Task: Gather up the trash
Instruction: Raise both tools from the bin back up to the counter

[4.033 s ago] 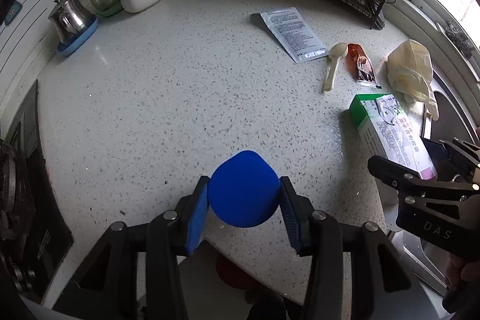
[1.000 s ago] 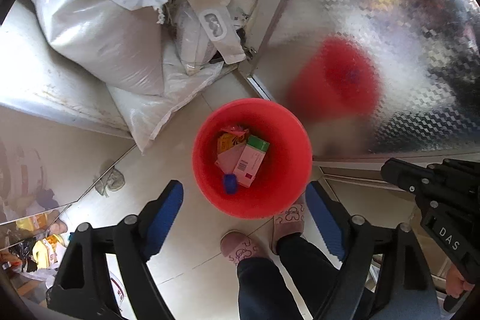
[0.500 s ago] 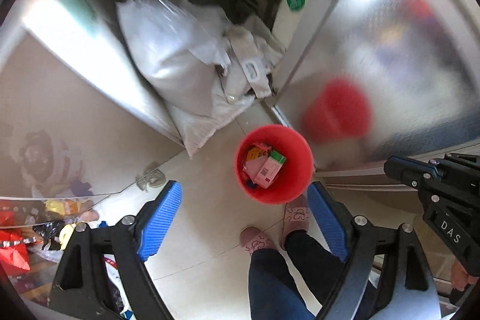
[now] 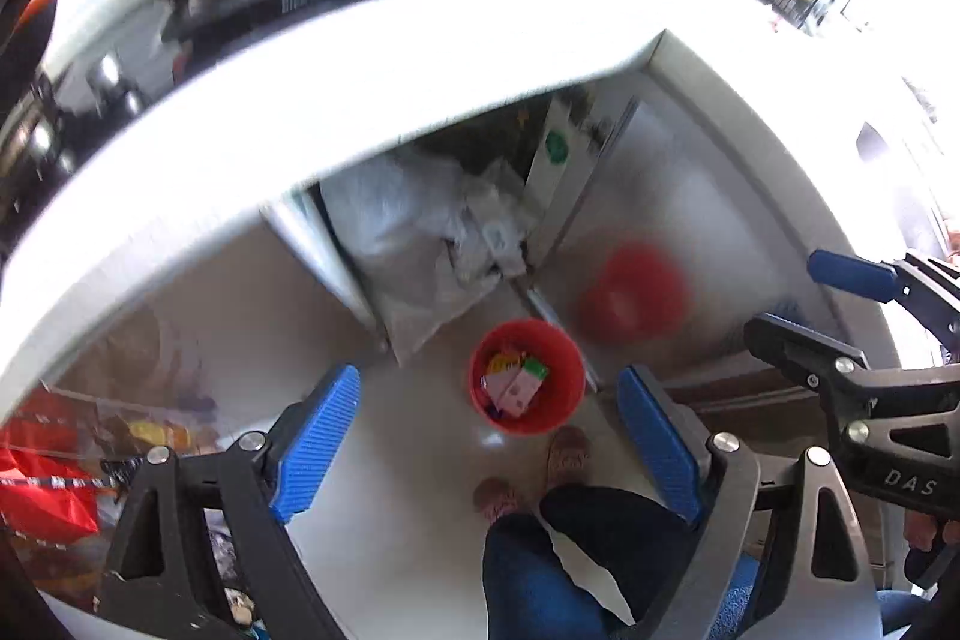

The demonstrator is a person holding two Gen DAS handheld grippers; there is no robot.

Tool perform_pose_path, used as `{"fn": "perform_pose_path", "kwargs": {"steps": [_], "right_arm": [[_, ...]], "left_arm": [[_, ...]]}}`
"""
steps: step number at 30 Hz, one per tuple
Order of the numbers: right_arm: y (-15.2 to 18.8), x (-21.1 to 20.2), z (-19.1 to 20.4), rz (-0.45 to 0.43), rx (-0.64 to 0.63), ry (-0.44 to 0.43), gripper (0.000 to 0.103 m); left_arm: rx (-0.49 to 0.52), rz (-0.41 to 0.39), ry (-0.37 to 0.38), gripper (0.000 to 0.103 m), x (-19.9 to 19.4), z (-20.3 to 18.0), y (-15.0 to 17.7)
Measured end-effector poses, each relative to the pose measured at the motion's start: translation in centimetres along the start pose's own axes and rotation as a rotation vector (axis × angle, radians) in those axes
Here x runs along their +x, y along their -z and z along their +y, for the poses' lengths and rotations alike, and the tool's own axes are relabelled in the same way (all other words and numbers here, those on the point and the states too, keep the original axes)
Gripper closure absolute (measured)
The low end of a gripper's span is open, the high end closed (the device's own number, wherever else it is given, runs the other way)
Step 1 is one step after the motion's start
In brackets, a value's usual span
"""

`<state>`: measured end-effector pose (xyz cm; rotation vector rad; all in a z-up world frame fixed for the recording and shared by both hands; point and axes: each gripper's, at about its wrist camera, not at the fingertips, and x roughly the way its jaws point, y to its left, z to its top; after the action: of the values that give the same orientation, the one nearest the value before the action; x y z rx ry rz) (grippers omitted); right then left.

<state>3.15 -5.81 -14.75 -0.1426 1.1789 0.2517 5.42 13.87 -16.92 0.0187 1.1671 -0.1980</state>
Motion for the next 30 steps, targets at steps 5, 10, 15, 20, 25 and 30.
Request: {"fn": "perform_pose_path", "kwargs": {"steps": [5,10,15,20,25,30], "right_arm": [[-0.7,-3.4,-1.3,-0.061,0.066,0.041,0.025],[-2.4,-5.9,-3.4,-0.112,0.122,0.088,0.013],[-4.1,-7.8,-5.9,-0.171,0.164,0.169,0.005],[-5.8,-8.4,-9.4,-0.201,0.230,0.216,0.003],[-8.7,-7.7,-13.4,-0.209,0.284,0.251,0.003],[-11.7,-7.4,-18.3,-0.220,0.348,0.240,0.003]], "left_arm": [[0.074,-0.075,0.004,0.016,-3.1,-1.6,-2.7],[0.162,-0.128,0.025,0.012,-4.8,-4.1,-6.0],[0.240,-0.168,0.040,0.007,-5.8,-6.7,-9.9],[0.305,-0.192,0.035,0.002,-5.1,-10.0,-14.2],[0.353,-0.184,0.046,0.001,-3.0,-12.7,-19.4],[0.390,-0.160,0.056,0.001,-0.1,-15.8,-25.3]]}}
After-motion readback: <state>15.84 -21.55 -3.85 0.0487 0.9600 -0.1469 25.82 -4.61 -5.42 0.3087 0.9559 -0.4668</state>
